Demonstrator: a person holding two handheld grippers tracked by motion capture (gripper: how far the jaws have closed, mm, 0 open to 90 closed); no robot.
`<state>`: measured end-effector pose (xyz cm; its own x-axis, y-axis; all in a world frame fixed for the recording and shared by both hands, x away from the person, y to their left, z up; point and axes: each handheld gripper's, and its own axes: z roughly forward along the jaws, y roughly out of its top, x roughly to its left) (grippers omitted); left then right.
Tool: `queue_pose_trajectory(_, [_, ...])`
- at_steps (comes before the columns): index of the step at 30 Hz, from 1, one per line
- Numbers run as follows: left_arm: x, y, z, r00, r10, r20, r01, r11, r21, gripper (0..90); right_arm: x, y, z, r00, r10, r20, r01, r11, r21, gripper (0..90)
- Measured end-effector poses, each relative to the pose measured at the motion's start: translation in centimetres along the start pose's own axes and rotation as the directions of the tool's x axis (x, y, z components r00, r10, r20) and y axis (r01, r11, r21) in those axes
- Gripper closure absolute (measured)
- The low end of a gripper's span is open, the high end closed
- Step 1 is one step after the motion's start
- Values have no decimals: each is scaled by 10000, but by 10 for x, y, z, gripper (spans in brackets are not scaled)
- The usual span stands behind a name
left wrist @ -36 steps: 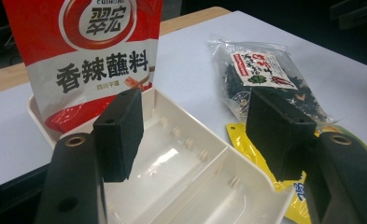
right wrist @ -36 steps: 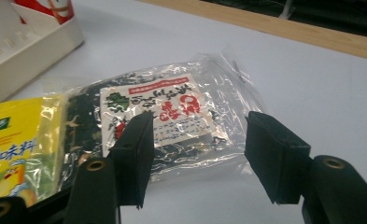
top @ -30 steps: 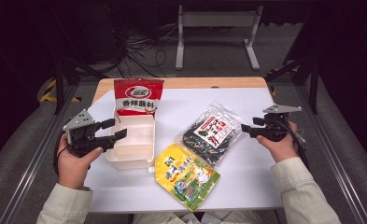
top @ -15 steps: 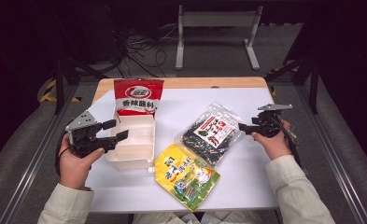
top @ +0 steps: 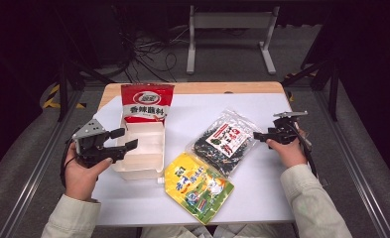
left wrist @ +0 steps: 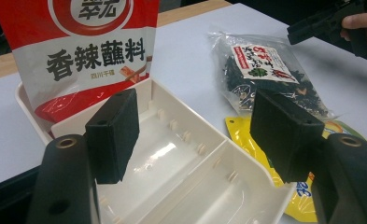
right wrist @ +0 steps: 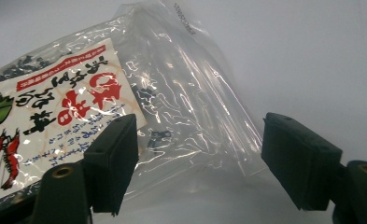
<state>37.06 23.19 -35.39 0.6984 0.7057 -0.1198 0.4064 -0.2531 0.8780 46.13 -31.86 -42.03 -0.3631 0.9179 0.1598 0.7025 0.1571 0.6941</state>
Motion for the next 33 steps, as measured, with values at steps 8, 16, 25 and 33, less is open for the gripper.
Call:
queue_pose_trajectory(8, [-1,0,1,10000,16,49,-16,10000,32,341,-5,-1,9,9996,221,171,-223,9996,154,232])
queue_pose_trajectory(16, [-1,-1,3,10000,6,87,-7,9999,106,341,-8,-3,18,9985,379,393,-387,9991,187,150])
queue_pose_trajectory(25, [-1,-1,4,9998,19,204,-23,9999,158,347,-7,-5,25,9988,264,419,-285,9983,502,147])
queue_pose_trajectory(33, [-4,0,5,9995,1,306,-7,9998,182,355,-1,-8,26,9984,-14,571,-11,9990,437,247])
